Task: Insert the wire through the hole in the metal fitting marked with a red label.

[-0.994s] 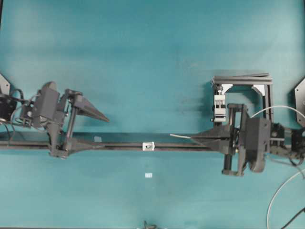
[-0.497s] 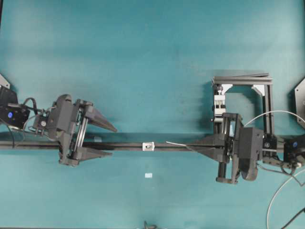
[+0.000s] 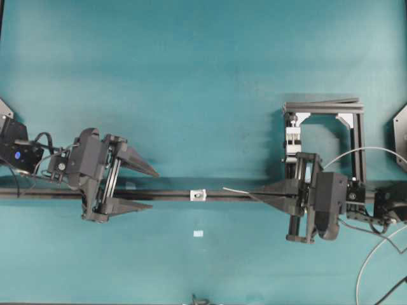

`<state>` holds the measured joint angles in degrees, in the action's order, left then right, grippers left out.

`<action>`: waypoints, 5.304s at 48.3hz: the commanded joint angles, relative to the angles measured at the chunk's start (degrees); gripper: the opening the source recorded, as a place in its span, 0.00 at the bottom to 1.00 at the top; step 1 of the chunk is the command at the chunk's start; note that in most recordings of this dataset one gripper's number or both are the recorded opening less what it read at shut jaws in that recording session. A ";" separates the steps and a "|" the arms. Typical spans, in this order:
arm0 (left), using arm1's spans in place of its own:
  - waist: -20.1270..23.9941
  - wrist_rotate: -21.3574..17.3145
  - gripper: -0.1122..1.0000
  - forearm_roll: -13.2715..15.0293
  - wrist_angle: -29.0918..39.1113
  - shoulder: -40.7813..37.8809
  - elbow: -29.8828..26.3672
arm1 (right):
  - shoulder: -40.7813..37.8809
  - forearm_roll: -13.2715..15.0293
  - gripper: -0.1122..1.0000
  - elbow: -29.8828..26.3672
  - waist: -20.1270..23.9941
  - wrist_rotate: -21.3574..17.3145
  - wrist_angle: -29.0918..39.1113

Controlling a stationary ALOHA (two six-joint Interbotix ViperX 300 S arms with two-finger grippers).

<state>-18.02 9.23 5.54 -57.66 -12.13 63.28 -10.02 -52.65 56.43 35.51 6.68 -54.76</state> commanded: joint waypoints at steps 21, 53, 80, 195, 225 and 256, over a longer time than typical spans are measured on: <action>-0.18 -0.09 0.81 0.18 0.00 1.23 -0.62 | -0.35 4.39 0.09 0.00 0.35 -0.26 -1.41; -0.18 -0.26 0.81 0.09 1.05 1.93 -0.70 | -1.67 4.57 0.09 0.26 0.35 -0.26 -2.99; -0.09 -0.44 0.81 -0.18 1.58 1.93 -1.05 | -1.76 7.47 0.09 -0.18 -0.53 -0.88 -3.25; 0.09 -4.75 0.81 -0.35 2.11 1.85 -1.67 | -5.98 13.97 0.09 -6.33 -6.42 -0.62 -0.97; 0.18 -4.66 0.81 -0.35 2.99 1.85 -2.99 | -7.65 17.49 0.09 -9.49 -8.96 -0.62 0.26; 0.26 -4.66 0.81 -0.35 6.24 1.85 -4.83 | -7.73 20.92 0.09 -11.51 -10.72 -0.53 2.64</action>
<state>-17.93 4.57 5.27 -51.15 -11.60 59.15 -18.46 -32.26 45.97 24.79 6.06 -51.77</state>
